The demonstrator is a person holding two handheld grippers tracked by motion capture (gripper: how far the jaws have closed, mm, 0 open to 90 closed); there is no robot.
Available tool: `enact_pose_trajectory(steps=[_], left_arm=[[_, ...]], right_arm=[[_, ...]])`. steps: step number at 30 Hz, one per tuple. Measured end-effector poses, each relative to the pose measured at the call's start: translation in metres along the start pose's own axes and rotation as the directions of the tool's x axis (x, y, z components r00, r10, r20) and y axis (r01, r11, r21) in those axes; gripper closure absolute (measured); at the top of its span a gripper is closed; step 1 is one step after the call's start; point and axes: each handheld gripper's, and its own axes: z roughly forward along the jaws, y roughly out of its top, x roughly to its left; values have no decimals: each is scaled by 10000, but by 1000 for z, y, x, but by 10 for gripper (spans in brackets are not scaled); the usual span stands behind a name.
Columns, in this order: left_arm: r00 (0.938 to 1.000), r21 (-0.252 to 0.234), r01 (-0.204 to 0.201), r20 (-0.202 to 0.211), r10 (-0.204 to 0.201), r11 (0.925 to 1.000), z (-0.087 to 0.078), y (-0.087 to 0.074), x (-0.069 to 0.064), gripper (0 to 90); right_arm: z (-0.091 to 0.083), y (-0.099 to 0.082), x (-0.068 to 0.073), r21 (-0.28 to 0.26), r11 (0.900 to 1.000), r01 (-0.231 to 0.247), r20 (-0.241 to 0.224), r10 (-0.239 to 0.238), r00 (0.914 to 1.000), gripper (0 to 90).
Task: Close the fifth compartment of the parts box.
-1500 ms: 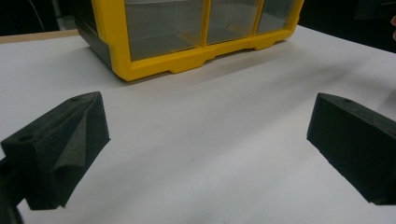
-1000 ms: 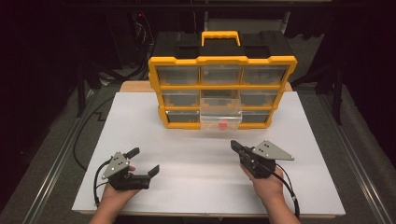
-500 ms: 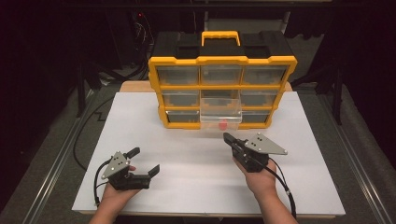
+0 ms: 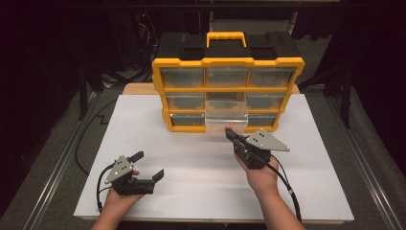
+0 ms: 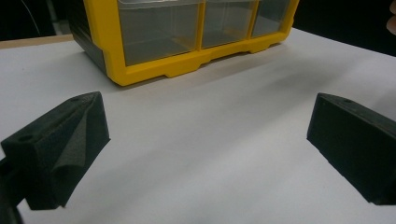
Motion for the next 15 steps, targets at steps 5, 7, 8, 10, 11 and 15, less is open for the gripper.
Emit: enact_pose_trajectory(steps=[5, 7, 8, 10, 11, 15], left_arm=[[10000, -13, -14, -17, 14, 10000, -1, 0, 0, 3], [10000, -17, -10, -7, 10, 10000, 0, 0, 0, 3], [10000, -14, -8, -16, 8, 10000, 0, 0, 0, 3], [10000, -7, -9, -8, 9, 10000, 0, 0, 0, 3], [10000, -20, -3, -14, 3, 10000, 0, 0, 0, 3], [10000, -17, 5, -5, -5, 10000, 0, 0, 1, 3]], right_arm=[[2, 4, -2, -19, 10000, -26, 101, 26, 9999, 900], [2, 5, -3, -64, 10000, -75, 98, 75, 9999, 900], [2, 6, -3, -55, 10000, -39, 109, 39, 9999, 900], [2, 10, -4, -35, 10000, -52, 120, 52, 9999, 900], [2, 10, -4, -34, 10000, -47, 137, 47, 9999, 900], [3, 14, -5, -92, 10000, 10, 179, -8, 9998, 900]])
